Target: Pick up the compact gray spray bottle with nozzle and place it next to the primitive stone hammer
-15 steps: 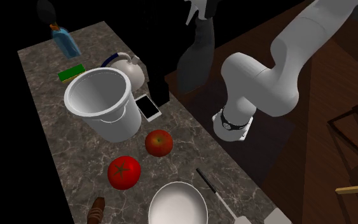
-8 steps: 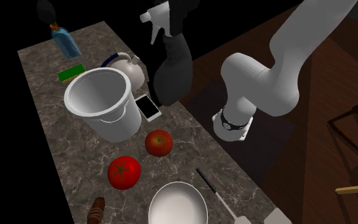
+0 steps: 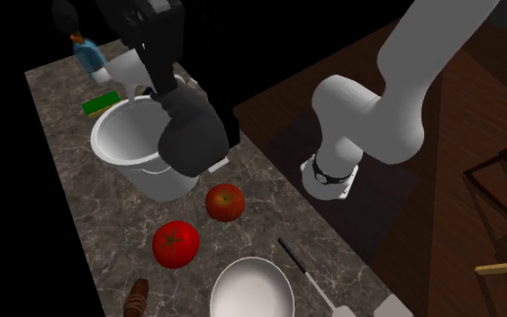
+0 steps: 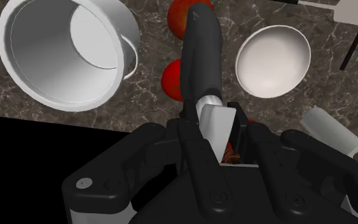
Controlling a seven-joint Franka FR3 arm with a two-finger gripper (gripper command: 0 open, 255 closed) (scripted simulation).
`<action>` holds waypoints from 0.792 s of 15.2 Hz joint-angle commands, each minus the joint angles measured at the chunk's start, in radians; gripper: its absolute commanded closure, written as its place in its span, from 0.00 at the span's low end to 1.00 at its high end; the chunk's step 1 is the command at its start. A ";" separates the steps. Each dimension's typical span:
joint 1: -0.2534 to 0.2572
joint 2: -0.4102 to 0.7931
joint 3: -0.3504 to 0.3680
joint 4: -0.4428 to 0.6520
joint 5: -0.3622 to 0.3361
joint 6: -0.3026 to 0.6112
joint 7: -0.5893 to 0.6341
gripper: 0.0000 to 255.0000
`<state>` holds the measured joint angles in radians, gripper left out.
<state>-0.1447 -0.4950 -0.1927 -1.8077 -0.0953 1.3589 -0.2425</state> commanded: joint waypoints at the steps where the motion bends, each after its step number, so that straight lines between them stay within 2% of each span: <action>1: 0.008 0.068 -0.002 0.040 0.012 0.028 0.005 1.00; 7: 0.021 0.293 -0.022 0.224 0.051 0.066 -0.004 1.00; 12: 0.018 0.503 -0.039 0.437 0.097 0.058 -0.019 1.00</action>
<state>-0.1244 -0.0400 -0.2262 -1.4248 -0.0093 1.4227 -0.2552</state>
